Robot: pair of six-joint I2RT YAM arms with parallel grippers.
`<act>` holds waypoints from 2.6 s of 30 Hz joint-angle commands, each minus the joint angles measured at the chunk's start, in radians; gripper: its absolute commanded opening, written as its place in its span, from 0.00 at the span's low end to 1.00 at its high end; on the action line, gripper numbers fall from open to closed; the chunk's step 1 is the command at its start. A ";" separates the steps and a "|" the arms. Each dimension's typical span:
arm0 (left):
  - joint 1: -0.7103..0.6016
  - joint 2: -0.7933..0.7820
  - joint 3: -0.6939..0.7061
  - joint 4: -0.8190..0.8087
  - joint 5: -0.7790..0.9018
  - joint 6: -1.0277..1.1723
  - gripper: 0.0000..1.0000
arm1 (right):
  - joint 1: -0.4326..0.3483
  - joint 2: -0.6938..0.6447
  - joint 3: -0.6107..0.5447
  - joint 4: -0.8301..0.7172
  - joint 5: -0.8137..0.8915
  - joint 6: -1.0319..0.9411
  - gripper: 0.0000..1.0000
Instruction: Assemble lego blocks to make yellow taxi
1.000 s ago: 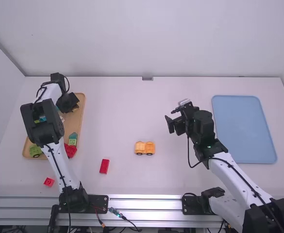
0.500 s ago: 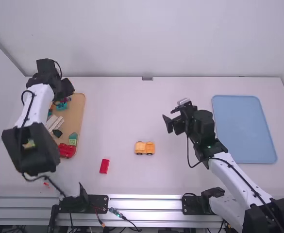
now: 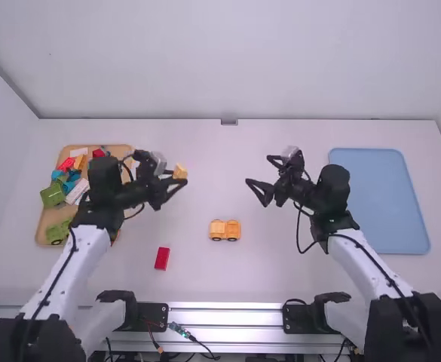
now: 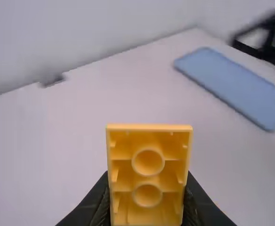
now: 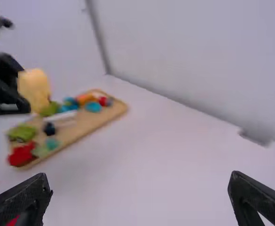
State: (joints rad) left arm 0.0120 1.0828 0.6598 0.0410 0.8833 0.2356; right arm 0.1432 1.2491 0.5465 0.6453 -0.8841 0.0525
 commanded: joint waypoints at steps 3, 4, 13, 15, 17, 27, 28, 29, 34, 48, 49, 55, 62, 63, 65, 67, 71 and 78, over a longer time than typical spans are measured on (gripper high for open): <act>-0.097 -0.037 -0.105 0.186 0.248 0.016 0.02 | -0.018 0.169 0.031 0.195 -0.444 0.146 0.98; -0.103 -0.033 -0.112 0.217 0.280 0.015 0.02 | -0.015 0.200 0.037 0.238 -0.486 0.162 0.96; -0.130 0.140 -0.114 0.505 0.436 -0.139 0.02 | 0.079 0.366 0.088 0.565 -0.551 0.344 0.91; -0.146 0.201 -0.115 0.613 0.448 -0.199 0.02 | 0.106 0.365 0.098 0.592 -0.551 0.359 0.90; -0.159 0.247 -0.115 0.695 0.445 -0.251 0.02 | 0.121 0.365 0.108 0.603 -0.551 0.363 0.90; -0.177 0.436 -0.115 1.083 0.489 -0.487 0.02 | 0.127 0.365 0.127 0.604 -0.541 0.366 0.84; -0.177 0.440 -0.115 1.092 0.489 -0.494 0.02 | 0.127 0.365 0.127 0.604 -0.538 0.366 0.84; -0.177 0.447 -0.115 1.120 0.489 -0.516 0.02 | 0.127 0.365 0.127 0.604 -0.525 0.367 0.84; -0.197 0.462 -0.115 1.170 0.450 -0.559 0.02 | 0.127 0.365 0.127 0.604 -0.506 0.362 0.86; -0.245 0.462 -0.115 1.168 0.375 -0.553 0.02 | 0.158 0.365 0.128 0.604 -0.476 0.362 0.67; -0.249 0.462 -0.115 1.171 0.364 -0.553 0.02 | 0.159 0.365 0.128 0.604 -0.476 0.362 0.63; -0.248 0.462 -0.115 1.155 0.356 -0.533 0.02 | 0.159 0.365 0.128 0.604 -0.472 0.362 0.56; -0.249 0.462 -0.115 1.143 0.357 -0.527 0.02 | 0.159 0.365 0.127 0.604 -0.458 0.362 0.49; -0.247 0.462 -0.115 1.146 0.356 -0.527 0.02 | 0.162 0.365 0.128 0.604 -0.457 0.362 0.49; -0.250 0.462 -0.115 1.145 0.356 -0.526 0.02 | 0.172 0.365 0.127 0.604 -0.454 0.361 0.48; -0.247 0.462 -0.115 1.145 0.357 -0.527 0.02 | 0.180 0.365 0.127 0.604 -0.454 0.349 0.46; -0.247 0.462 -0.115 1.145 0.357 -0.527 0.02 | 0.193 0.365 0.128 0.604 -0.454 0.340 0.42; -0.250 0.462 -0.115 1.146 0.357 -0.527 0.02 | 0.174 0.365 0.127 0.603 -0.459 0.340 0.39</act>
State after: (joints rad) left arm -0.2279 1.5410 0.5465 1.1839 1.2491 -0.2974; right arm 0.3191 1.6100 0.6468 1.2423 -1.3174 0.3931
